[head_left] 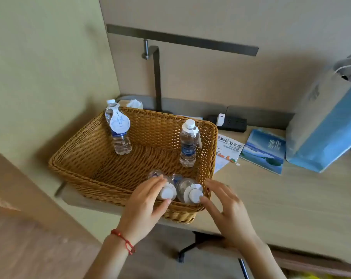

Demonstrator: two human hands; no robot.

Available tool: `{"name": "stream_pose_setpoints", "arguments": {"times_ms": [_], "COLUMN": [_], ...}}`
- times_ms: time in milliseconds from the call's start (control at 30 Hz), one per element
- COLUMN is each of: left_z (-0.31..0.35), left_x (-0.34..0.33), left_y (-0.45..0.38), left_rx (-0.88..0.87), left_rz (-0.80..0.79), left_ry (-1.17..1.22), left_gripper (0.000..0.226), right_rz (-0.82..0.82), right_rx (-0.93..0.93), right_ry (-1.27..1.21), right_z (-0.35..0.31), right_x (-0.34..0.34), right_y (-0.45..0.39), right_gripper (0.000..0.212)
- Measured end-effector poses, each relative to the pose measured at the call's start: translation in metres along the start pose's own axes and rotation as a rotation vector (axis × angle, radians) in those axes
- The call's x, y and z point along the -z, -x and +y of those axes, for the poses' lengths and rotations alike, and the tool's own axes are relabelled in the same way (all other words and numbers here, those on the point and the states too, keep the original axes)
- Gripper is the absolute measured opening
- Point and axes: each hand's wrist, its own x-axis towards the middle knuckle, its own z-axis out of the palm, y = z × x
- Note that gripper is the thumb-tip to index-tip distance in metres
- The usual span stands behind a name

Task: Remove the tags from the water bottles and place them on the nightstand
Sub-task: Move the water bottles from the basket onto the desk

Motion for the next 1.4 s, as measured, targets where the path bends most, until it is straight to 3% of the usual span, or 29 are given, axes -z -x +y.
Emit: {"name": "stream_pose_setpoints", "arguments": {"times_ms": [200, 667, 900, 1233, 1400], "left_z": [-0.007, -0.017, -0.025, -0.051, -0.065], "left_x": [-0.017, -0.014, 0.002, 0.007, 0.002], "left_y": [-0.009, -0.031, -0.055, -0.126, -0.15], "left_rx": [-0.021, 0.069, 0.057, 0.077, 0.065], "left_rz": [-0.034, -0.151, -0.117, 0.023, 0.031], "left_ry": [0.043, 0.183, 0.304, 0.235, 0.237], "left_gripper": [0.044, 0.042, 0.04, 0.039, 0.04], "right_rz": [0.029, 0.08, 0.098, 0.205, 0.22], "right_rx": [0.096, 0.118, 0.055, -0.014, -0.113], "right_ry": [0.135, 0.297, 0.156, 0.015, 0.001], "right_z": [0.01, -0.001, -0.003, 0.011, 0.021], "right_x": [-0.015, -0.017, -0.009, -0.009, -0.027], "right_y": [-0.003, -0.017, -0.036, -0.136, -0.182], "right_gripper": [0.033, 0.035, 0.043, 0.039, 0.048]}}
